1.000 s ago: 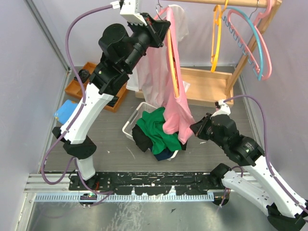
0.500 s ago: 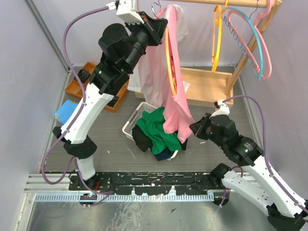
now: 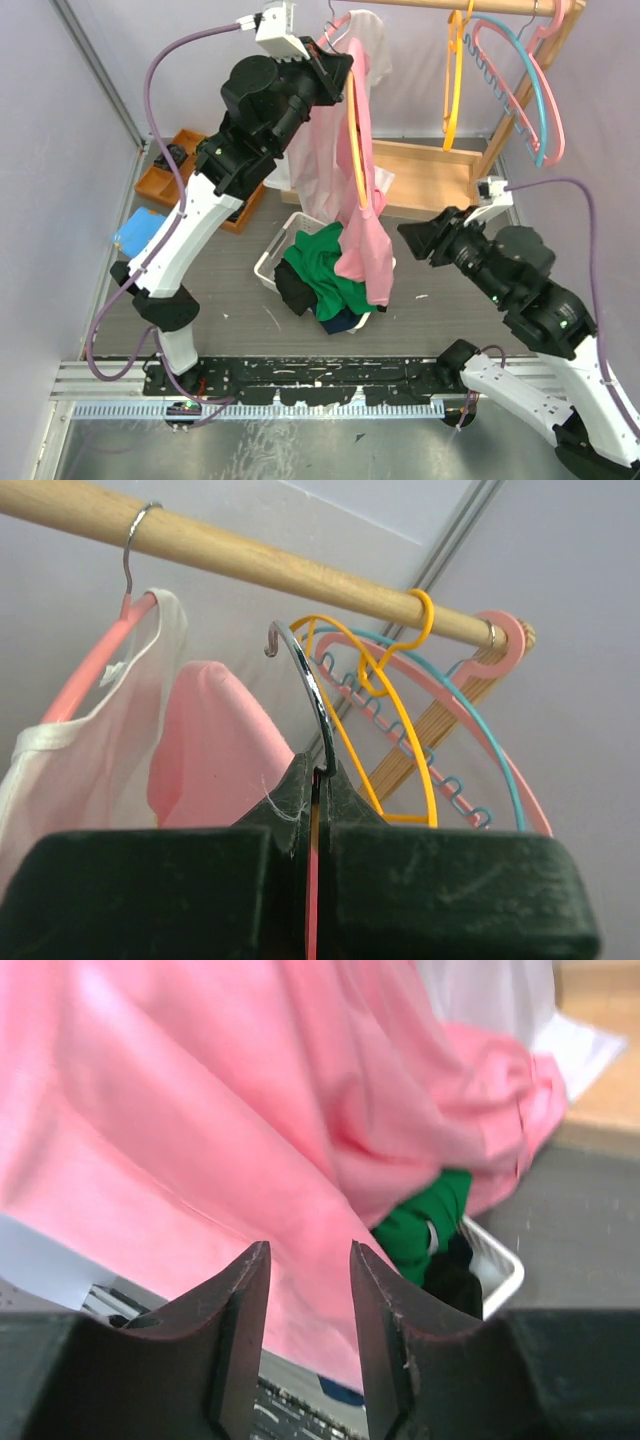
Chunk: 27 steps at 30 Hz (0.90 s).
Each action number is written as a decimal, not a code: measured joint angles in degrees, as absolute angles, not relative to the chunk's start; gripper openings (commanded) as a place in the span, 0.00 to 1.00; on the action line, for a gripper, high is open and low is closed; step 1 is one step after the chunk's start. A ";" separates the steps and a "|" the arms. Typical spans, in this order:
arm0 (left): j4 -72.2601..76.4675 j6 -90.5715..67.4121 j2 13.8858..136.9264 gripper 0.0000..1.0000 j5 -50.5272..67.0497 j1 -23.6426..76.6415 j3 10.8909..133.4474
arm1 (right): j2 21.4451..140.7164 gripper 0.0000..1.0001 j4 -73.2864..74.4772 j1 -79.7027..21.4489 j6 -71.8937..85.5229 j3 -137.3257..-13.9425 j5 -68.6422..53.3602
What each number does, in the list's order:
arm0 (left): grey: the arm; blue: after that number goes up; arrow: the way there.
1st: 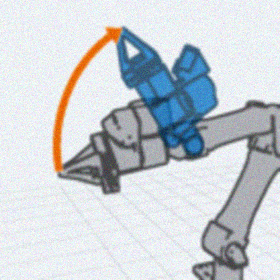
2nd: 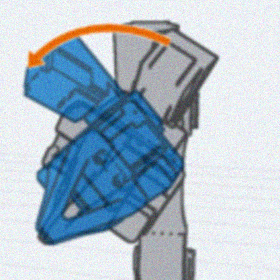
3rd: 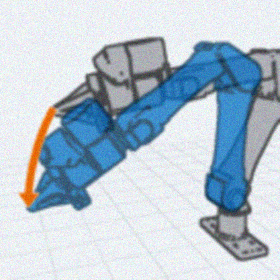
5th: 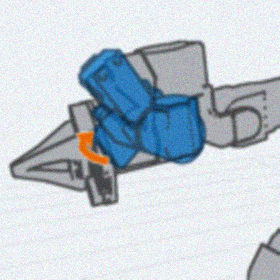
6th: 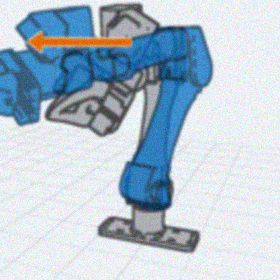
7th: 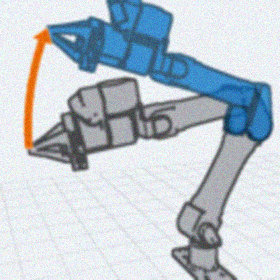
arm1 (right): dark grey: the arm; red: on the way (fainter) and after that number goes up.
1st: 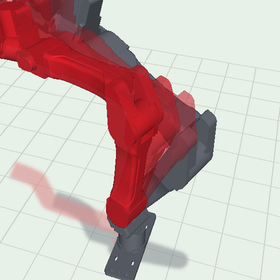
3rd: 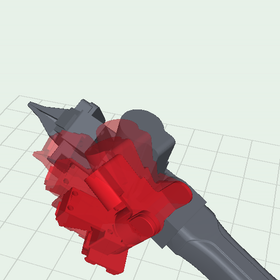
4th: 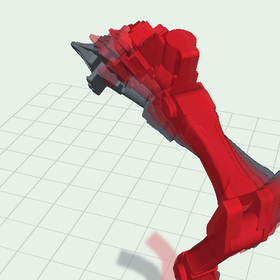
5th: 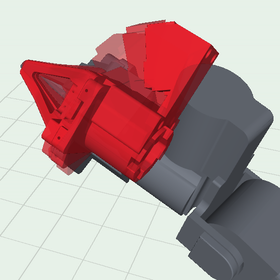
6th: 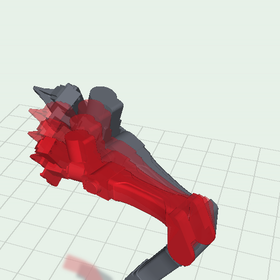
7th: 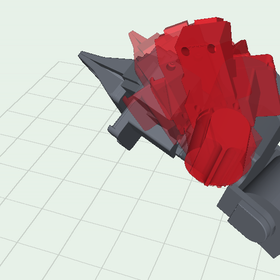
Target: Remove the t-shirt from the hanger
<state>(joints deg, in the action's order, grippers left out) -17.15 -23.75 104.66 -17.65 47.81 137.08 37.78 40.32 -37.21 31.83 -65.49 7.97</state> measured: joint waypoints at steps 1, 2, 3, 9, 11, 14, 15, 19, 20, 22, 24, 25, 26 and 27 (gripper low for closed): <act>-17.69 -23.38 104.68 0.00 -17.89 48.03 136.86 | 38.44 0.45 39.81 -37.21 30.39 -67.70 7.53; -18.26 -22.87 104.73 0.00 -18.15 48.38 136.79 | 39.07 0.46 39.33 -37.21 29.02 -69.76 7.05; -18.59 -22.65 104.79 0.00 -18.44 48.64 136.79 | 39.70 0.46 38.96 -37.21 27.73 -71.61 6.50; -20.93 -21.65 106.78 0.00 -20.16 49.39 139.41 | 43.94 0.46 37.78 -37.21 22.65 -78.26 2.33; -21.67 -21.23 108.42 0.00 -20.78 49.39 141.36 | 45.06 0.46 37.76 -37.21 22.02 -78.59 0.89; -22.33 -20.82 109.62 0.00 -21.69 49.39 142.15 | 46.19 0.46 37.95 -37.21 21.23 -78.59 -0.97; -22.61 -20.62 110.02 0.00 -21.91 49.39 142.34 | 46.37 0.46 37.95 -37.21 21.06 -78.59 -1.65; -23.57 -19.94 111.39 0.00 -22.92 49.39 143.24 | 46.72 0.46 37.98 -37.21 20.60 -78.59 -3.77; -23.68 -19.77 111.63 0.00 -23.14 49.39 143.31 | 46.76 0.46 37.98 -37.21 20.45 -78.54 -4.10; -23.70 -19.55 112.01 0.00 -23.53 49.39 143.61 | 46.76 0.46 38.11 -37.21 20.18 -78.48 -4.69; -23.64 -19.46 112.16 0.00 -23.99 49.39 143.61 | 46.74 0.46 38.22 -37.21 20.03 -78.26 -5.21; -23.62 -19.33 112.20 0.00 -24.18 49.39 143.63 | 46.48 0.46 38.30 -37.21 20.01 -78.04 -5.48; -23.62 -19.25 112.25 0.00 -24.38 49.39 143.76 | 46.37 0.46 38.41 -37.21 20.01 -77.89 -5.65; -23.64 -19.11 112.36 0.00 -24.56 49.39 144.00 | 46.19 0.46 38.48 -37.21 19.99 -77.67 -5.80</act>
